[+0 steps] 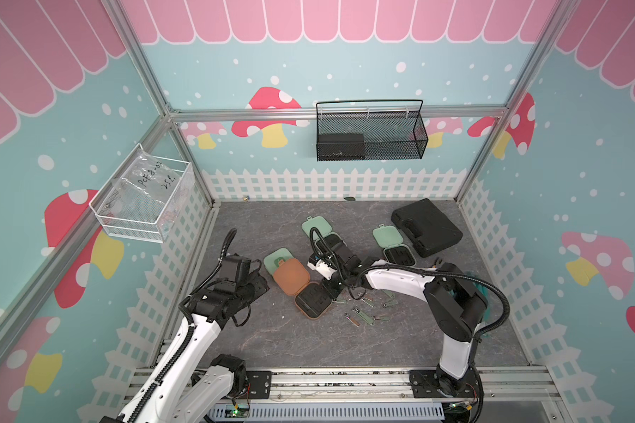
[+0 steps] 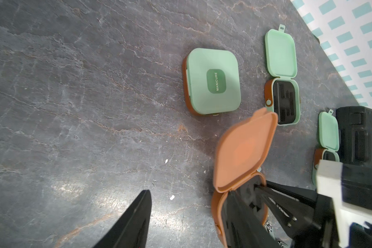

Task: Organize nail clipper sets
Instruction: Place the storage box at the center of the board.

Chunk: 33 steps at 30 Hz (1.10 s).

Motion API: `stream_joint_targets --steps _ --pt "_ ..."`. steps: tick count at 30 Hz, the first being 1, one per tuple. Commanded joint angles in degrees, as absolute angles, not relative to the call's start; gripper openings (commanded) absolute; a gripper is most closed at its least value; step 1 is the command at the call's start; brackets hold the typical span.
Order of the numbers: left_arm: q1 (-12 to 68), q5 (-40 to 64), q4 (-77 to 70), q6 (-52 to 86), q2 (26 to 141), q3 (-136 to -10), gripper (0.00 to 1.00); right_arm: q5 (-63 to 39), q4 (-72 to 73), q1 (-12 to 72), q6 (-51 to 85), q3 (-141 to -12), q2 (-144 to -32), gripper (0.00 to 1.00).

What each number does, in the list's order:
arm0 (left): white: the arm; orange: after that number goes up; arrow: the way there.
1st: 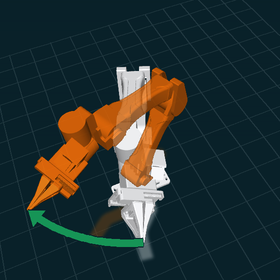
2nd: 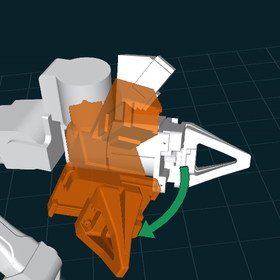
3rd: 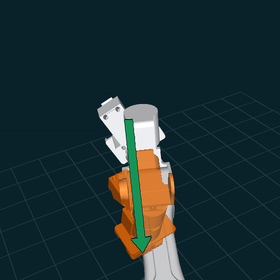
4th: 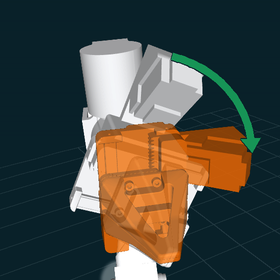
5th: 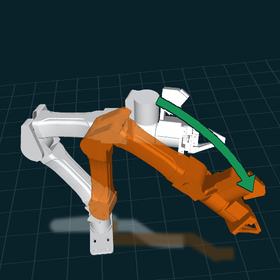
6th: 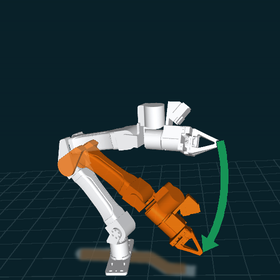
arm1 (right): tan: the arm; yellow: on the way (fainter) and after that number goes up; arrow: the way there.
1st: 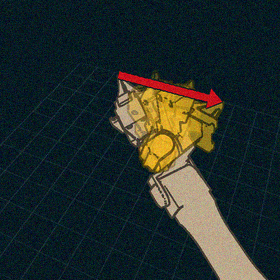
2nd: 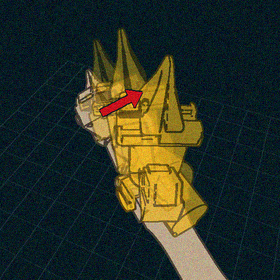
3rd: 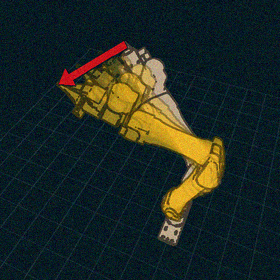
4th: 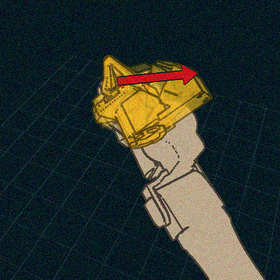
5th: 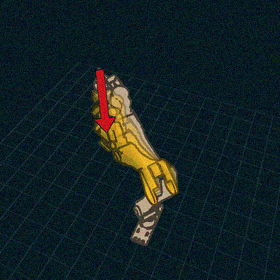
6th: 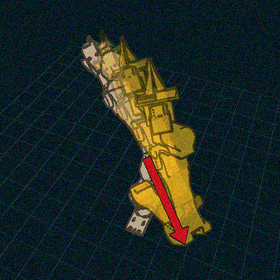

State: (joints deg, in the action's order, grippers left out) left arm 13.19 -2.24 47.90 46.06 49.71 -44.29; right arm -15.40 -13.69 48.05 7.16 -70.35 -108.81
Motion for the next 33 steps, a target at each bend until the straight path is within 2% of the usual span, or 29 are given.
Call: stream_joint_targets --steps 1,12,14,18,21,27,33 --pt "12.9 -1.3 48.2 45.5 49.4 -43.5 0.59 -13.4 -11.6 49.5 9.5 -73.4 -111.9 0.00" --pt "12.9 1.8 44.4 45.7 51.2 -40.8 0.58 -10.0 -11.9 51.1 15.3 -75.3 -117.2 0.00" --pt "12.9 2.1 43.9 45.9 51.2 -40.3 0.58 -9.9 -12.3 51.1 15.4 -75.5 -117.2 0.05" --pt "12.9 2.6 43.3 46.2 51.2 -39.6 0.60 -10.1 -13.5 51.1 15.2 -76.5 -116.3 0.26" --pt "13.1 3.4 43.0 46.5 51.4 -39.3 0.61 -10.4 -15.5 51.1 14.2 -78.4 -114.6 0.36" --pt "14.0 4.4 42.1 46.8 52.7 -38.8 0.60 -7.1 -22.2 50.7 8.3 -81.6 -111.6 0.47" --pt "15.2 4.3 41.0 47.6 52.9 -38.3 0.60 -1.5 -31.0 49.2 -3.6 -83.7 -114.0 0.58"
